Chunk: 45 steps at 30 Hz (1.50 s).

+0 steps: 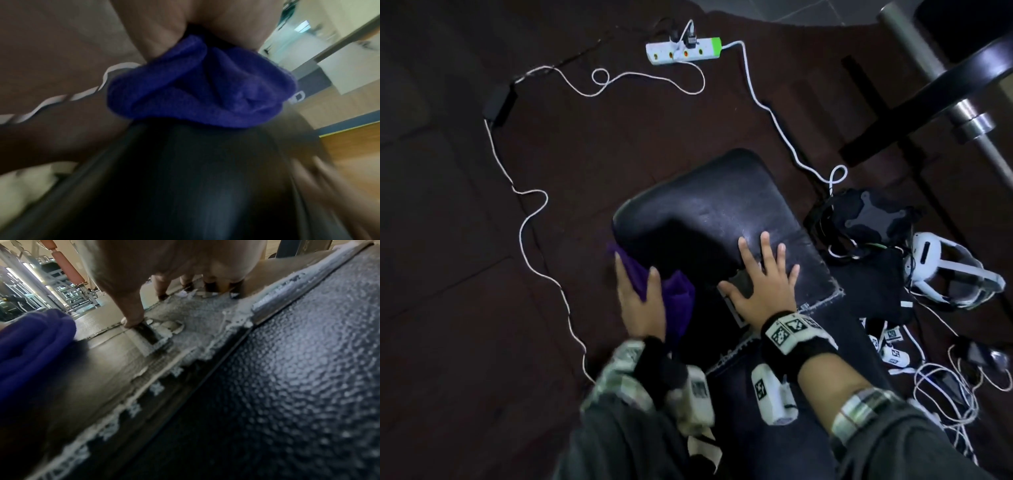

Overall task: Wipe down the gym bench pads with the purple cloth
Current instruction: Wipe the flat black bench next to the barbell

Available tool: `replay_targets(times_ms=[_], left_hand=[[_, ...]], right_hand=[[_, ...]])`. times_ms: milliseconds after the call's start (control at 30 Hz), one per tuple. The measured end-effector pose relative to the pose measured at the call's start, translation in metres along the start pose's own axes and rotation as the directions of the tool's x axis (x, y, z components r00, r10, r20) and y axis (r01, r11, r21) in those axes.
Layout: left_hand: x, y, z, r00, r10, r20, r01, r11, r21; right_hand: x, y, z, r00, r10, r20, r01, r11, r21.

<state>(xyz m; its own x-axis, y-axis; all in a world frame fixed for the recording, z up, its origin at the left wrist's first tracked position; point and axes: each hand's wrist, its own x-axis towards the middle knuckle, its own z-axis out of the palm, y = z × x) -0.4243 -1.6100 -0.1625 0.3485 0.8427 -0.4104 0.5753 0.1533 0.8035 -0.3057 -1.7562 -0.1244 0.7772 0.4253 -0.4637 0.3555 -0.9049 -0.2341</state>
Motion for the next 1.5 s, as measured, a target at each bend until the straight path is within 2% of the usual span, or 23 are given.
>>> replay_targets(times_ms=[100, 167, 267, 367, 433, 533, 633, 700, 767, 900, 967, 1033, 1133, 1233, 1300, 1400, 1500], left_hand=[[-0.069, -0.016, 0.004, 0.999, -0.017, 0.038, 0.02, 0.996, -0.081], [-0.087, -0.028, 0.003, 0.996, -0.061, 0.072, 0.068, 0.993, -0.097], [-0.058, -0.03, -0.003, 0.995, -0.034, 0.089, 0.04, 0.997, -0.066], [-0.021, -0.021, -0.008, 0.991, -0.074, 0.113, 0.083, 0.994, -0.073], [-0.016, -0.017, -0.005, 0.992, -0.097, 0.082, 0.104, 0.991, -0.086], [-0.052, -0.031, 0.006, 0.998, -0.054, 0.017, 0.055, 0.992, -0.116], [-0.121, -0.056, 0.011, 0.995, -0.083, 0.063, 0.093, 0.978, -0.186], [-0.145, -0.068, 0.01, 0.991, -0.108, 0.085, 0.123, 0.972, -0.2], [-0.14, -0.071, 0.008, 0.988, -0.119, 0.094, 0.135, 0.972, -0.19], [-0.095, -0.058, 0.002, 0.991, -0.086, 0.107, 0.104, 0.98, -0.17], [-0.081, -0.052, 0.002, 0.989, -0.118, 0.091, 0.129, 0.983, -0.127], [-0.087, -0.054, 0.005, 0.99, -0.117, 0.083, 0.127, 0.985, -0.116], [-0.131, -0.069, 0.007, 0.985, -0.128, 0.116, 0.142, 0.983, -0.116], [-0.174, -0.085, 0.001, 0.954, -0.21, 0.212, 0.223, 0.974, -0.041], [-0.184, -0.09, -0.007, 0.911, -0.303, 0.281, 0.307, 0.951, 0.031], [-0.176, -0.09, -0.028, 0.82, -0.404, 0.406, 0.394, 0.912, 0.111], [-0.162, -0.089, -0.055, 0.716, -0.457, 0.528, 0.371, 0.89, 0.266]], right_hand=[[0.003, 0.0, -0.001, 1.0, 0.0, -0.017, 0.0, 1.0, -0.019], [0.001, -0.001, 0.001, 1.0, 0.001, -0.019, -0.002, 0.999, -0.039], [-0.001, -0.004, 0.004, 0.999, 0.006, -0.037, -0.007, 0.999, -0.038], [-0.002, -0.004, 0.005, 0.999, -0.001, -0.047, -0.001, 0.999, -0.034], [-0.002, -0.003, 0.004, 0.999, -0.001, -0.039, 0.0, 1.0, -0.028], [-0.001, 0.001, 0.002, 0.999, -0.01, -0.047, 0.009, 1.0, -0.019], [0.001, 0.002, 0.001, 0.998, -0.01, -0.058, 0.009, 1.0, -0.011], [0.0, 0.001, 0.001, 0.999, -0.004, -0.054, 0.003, 1.0, -0.011], [0.0, 0.0, 0.001, 0.999, -0.001, -0.051, 0.001, 1.0, -0.015], [-0.003, -0.002, 0.004, 0.998, -0.005, -0.061, 0.004, 1.0, -0.017], [-0.003, -0.002, 0.003, 0.998, -0.006, -0.058, 0.005, 1.0, -0.02], [-0.002, 0.0, 0.001, 0.999, -0.004, -0.044, 0.003, 1.0, -0.03], [-0.001, 0.002, -0.002, 1.0, 0.005, -0.027, -0.006, 0.999, -0.032], [0.001, 0.002, -0.006, 1.0, 0.004, 0.014, -0.004, 1.0, -0.03], [-0.001, 0.004, -0.009, 0.999, -0.006, 0.044, 0.007, 1.0, -0.028], [-0.015, 0.005, -0.012, 0.997, -0.027, 0.075, 0.027, 1.0, 0.0], [-0.041, 0.007, -0.011, 0.992, -0.041, 0.116, 0.043, 0.999, -0.007]])
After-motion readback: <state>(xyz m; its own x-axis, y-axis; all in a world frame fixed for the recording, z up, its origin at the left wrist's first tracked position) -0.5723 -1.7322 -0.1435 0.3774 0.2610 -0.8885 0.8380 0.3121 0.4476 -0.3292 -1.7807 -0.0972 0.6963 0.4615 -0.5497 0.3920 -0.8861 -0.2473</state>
